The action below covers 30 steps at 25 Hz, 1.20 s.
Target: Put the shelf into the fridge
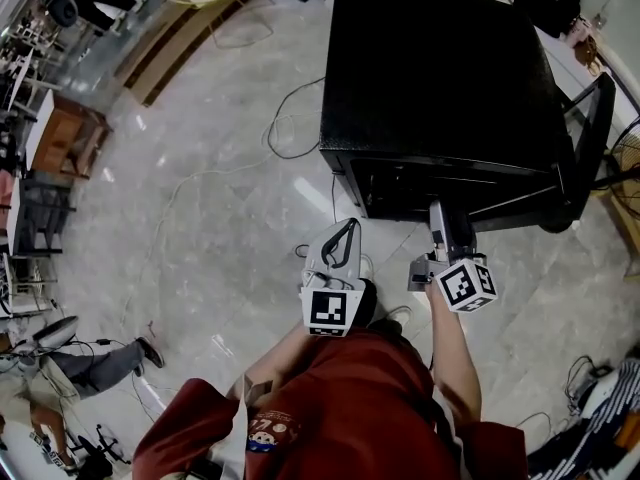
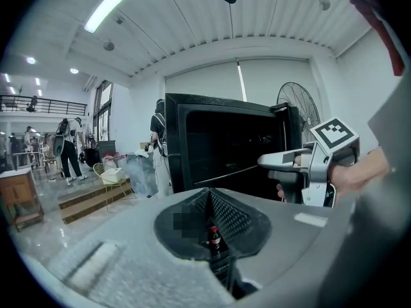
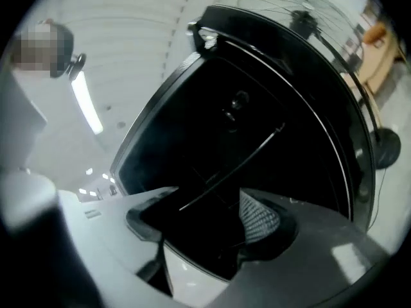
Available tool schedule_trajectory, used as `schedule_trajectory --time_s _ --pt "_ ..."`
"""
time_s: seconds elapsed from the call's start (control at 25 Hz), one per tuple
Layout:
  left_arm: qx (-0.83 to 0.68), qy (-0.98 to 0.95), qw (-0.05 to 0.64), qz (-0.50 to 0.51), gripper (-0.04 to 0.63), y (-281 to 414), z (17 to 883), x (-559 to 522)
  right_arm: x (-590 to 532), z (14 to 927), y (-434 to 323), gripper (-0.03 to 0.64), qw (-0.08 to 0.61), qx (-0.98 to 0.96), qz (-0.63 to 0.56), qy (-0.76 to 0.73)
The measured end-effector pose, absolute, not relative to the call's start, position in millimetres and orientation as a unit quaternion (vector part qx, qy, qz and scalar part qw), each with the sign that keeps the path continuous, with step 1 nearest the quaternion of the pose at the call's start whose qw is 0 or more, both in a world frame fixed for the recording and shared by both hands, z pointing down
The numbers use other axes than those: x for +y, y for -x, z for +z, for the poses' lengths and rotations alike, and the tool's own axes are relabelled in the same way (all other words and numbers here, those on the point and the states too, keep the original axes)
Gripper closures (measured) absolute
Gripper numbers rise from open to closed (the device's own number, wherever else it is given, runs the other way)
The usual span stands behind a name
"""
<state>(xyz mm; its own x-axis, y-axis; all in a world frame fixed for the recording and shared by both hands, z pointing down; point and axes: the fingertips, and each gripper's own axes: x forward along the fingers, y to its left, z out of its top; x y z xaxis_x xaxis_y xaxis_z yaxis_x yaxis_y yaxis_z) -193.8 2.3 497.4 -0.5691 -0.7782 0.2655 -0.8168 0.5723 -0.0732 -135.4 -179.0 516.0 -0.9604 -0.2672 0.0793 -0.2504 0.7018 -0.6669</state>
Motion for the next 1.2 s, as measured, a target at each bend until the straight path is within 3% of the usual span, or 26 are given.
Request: schedule_trajectory --time_s 0.16,0.36,1.2 --pt "-0.882 -0.45 0.101 0.091 0.589 193 496 2 -169 514 134 0.35 -0.045 0.966 -0.195 0.161" --pt "-0.884 -0.446 0.102 0.09 0.589 193 498 3 -163 513 147 0.35 -0.074 0.979 -0.103 0.16" --pt "-0.887 -0.437 0.115 0.091 0.589 216 507 10 -176 520 200 0.344 -0.092 0.971 -0.054 0.212"
